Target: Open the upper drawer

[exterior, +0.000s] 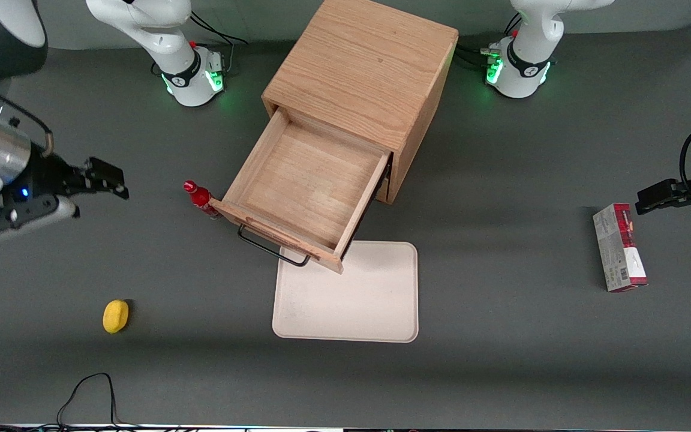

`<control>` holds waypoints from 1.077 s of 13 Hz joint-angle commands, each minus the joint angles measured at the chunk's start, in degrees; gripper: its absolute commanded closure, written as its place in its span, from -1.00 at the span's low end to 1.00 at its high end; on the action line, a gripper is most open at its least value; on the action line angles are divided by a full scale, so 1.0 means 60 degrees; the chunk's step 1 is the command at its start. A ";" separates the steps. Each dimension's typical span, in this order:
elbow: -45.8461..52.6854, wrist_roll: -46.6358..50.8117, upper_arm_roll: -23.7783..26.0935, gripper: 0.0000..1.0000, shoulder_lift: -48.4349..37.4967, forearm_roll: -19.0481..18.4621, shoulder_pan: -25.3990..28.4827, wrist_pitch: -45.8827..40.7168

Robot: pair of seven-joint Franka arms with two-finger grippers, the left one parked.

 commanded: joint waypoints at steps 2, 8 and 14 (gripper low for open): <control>-0.3886 0.0516 -0.0684 -1.00 -0.3394 0.0356 0.0031 0.0971; -0.3800 0.0516 -0.0846 -1.00 -0.3206 0.0327 0.0046 0.0912; -0.3463 0.1665 -0.0817 -1.00 -0.2840 0.0401 0.0046 0.0898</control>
